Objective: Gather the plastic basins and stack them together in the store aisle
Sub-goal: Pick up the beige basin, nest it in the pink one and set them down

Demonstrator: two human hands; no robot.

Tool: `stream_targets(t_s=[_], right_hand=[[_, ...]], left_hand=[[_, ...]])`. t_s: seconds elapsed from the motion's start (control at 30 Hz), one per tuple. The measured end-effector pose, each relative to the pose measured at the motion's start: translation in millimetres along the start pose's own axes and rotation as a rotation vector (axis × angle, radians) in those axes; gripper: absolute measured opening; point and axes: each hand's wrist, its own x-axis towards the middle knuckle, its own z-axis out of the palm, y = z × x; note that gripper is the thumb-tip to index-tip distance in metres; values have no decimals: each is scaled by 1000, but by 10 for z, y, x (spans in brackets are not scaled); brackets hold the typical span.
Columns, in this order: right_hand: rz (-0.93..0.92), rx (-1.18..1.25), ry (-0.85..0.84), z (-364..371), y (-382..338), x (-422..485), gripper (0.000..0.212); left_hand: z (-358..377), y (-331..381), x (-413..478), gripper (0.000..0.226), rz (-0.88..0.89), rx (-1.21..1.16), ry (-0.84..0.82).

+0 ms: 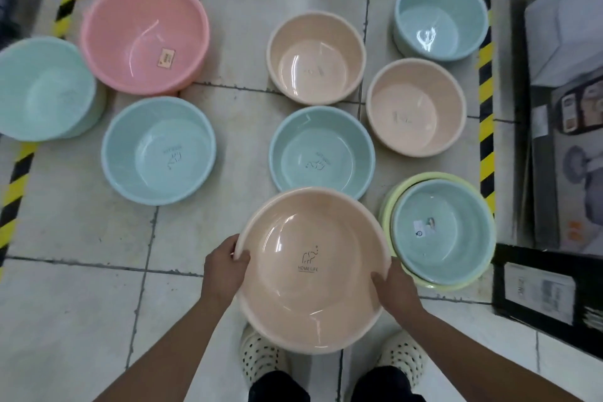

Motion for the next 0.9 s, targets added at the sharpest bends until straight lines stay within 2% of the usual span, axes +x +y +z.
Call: stream_targets(t_s=[0.17, 0.37, 0.53, 0.73, 0.9], right_hand=[[-9, 75, 92, -454, -568, -267, 38], [-4, 115, 98, -877, -1056, -229, 40], [-28, 144, 115, -1226, -1309, 194, 46], [-33, 50, 128, -1485, -1417, 836, 39], [-25, 73, 136, -1432, -1387, 1355, 45]], left_hand=[[-446, 755, -44, 35, 107, 10, -19], [-664, 1415, 83, 28, 141, 40, -21], [-526, 1772, 396, 21, 130, 117, 4], [-106, 2034, 840, 25, 101, 237, 33], [237, 2045, 1292, 28, 98, 205, -6]])
